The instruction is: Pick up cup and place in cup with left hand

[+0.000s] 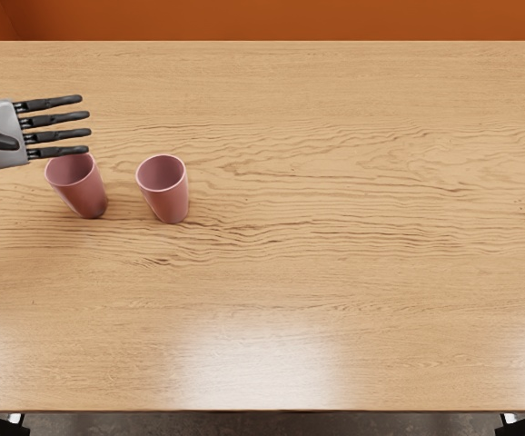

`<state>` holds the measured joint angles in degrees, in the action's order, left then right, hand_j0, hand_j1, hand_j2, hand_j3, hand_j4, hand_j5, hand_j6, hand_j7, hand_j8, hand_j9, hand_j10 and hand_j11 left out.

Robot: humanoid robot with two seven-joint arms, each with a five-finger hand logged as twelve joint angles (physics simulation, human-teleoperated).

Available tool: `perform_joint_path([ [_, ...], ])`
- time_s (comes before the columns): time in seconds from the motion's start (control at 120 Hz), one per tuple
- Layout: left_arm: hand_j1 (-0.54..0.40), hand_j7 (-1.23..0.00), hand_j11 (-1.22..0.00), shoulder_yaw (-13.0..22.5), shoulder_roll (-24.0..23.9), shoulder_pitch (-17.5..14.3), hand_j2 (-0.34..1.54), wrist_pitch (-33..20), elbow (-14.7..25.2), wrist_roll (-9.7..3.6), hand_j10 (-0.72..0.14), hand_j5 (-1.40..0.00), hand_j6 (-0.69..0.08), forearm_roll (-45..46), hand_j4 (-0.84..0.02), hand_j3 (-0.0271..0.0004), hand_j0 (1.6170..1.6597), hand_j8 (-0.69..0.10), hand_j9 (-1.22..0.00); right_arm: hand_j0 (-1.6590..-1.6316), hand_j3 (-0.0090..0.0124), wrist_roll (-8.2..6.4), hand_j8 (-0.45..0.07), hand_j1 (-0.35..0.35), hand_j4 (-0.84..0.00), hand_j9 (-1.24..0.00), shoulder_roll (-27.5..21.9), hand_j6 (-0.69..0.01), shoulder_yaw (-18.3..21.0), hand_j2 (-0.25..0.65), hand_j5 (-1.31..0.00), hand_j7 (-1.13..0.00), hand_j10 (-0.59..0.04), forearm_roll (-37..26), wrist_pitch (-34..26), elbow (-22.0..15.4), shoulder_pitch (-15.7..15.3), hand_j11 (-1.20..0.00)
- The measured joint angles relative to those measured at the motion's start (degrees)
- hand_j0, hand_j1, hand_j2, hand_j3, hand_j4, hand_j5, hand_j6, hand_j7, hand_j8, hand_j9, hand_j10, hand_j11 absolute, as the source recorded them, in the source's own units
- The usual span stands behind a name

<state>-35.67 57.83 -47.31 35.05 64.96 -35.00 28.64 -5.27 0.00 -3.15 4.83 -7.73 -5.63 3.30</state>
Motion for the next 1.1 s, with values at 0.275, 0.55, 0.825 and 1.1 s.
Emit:
perform_joint_path([
  [0.275,0.343,-0.01,-0.01,0.37,-6.45,-10.51,0.00,-0.01,0.18,0.00,-0.001,-0.01,0.001,-18.63,0.000,0.0000,1.6581,0.000,-0.01,-1.6581,0.0000,-0.09,-0.001,-0.349,-0.001,0.00,0.00,-0.001,0.02,0.000,0.00,0.00,0.000,0.00,0.00,0.00,0.04,0.00],
  [0.55,0.341,-0.01,-0.01,0.75,-16.01,-17.96,0.00,-0.03,5.59,0.00,-0.006,-0.01,-0.006,-53.89,-0.006,0.0000,1.6581,-0.006,-0.01,-1.6581,0.0000,-0.11,-0.001,-0.349,-0.001,0.00,0.00,-0.001,0.03,0.000,0.00,0.00,0.000,0.00,0.00,0.01,0.04,0.00],
  [0.825,0.341,-0.01,-0.01,3.27,-25.40,-17.81,0.00,-8.56,7.44,0.00,-0.008,-0.01,-0.009,-80.19,-0.009,0.0000,1.6581,-0.009,-0.01,-1.6581,0.0000,-0.10,-0.001,-0.349,-0.001,0.00,0.00,-0.001,0.02,0.000,0.00,0.00,0.000,0.00,0.00,0.01,0.04,0.00],
  [1.1,0.341,-0.01,-0.01,12.02,-33.78,-19.30,0.00,-13.97,-0.76,0.00,-0.009,-0.01,-0.010,-85.47,-0.010,0.0000,1.6581,-0.010,-0.01,-1.6581,0.0000,-0.10,-0.001,-0.349,-0.001,0.00,0.00,-0.001,0.02,0.000,0.00,0.00,0.000,0.00,0.00,0.01,0.04,0.00],
])
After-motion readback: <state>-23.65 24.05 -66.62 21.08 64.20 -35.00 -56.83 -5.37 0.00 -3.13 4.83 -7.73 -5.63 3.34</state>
